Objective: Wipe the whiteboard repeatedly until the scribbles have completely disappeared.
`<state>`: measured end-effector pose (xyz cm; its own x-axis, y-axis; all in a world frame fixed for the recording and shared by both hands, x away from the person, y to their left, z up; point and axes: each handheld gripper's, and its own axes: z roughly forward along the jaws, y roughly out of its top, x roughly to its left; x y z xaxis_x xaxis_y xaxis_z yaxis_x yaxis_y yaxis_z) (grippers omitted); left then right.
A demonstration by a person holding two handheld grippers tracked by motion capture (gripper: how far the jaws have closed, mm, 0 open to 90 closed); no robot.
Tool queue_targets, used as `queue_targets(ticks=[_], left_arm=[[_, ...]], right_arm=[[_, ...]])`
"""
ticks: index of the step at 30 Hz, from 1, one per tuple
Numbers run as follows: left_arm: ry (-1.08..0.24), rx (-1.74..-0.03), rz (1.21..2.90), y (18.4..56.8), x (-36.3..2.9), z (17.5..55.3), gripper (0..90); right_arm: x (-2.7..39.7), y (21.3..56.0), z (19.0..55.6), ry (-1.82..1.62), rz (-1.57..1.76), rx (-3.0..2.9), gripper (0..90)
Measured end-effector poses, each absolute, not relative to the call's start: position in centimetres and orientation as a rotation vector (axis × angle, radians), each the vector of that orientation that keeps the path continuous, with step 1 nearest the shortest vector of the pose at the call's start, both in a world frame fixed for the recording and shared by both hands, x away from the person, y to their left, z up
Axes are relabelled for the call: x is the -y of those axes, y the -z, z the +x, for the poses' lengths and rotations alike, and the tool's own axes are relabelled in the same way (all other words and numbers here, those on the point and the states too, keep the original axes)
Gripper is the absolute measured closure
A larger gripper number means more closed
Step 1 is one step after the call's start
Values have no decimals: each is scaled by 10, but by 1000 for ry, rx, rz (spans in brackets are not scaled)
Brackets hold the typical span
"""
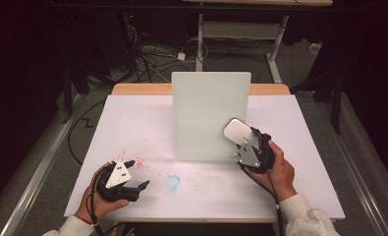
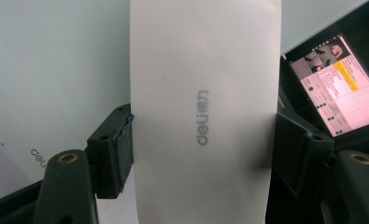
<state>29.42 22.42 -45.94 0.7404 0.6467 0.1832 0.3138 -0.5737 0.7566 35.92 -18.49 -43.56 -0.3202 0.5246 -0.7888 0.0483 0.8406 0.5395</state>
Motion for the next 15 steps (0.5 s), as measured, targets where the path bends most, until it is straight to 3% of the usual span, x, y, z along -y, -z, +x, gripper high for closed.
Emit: queue_targets(ticks=[15], left_arm=[[-583,-716,2197,459,-225,293,191]], right_arm=[[178,425,364,-603,511,-1804,313]])
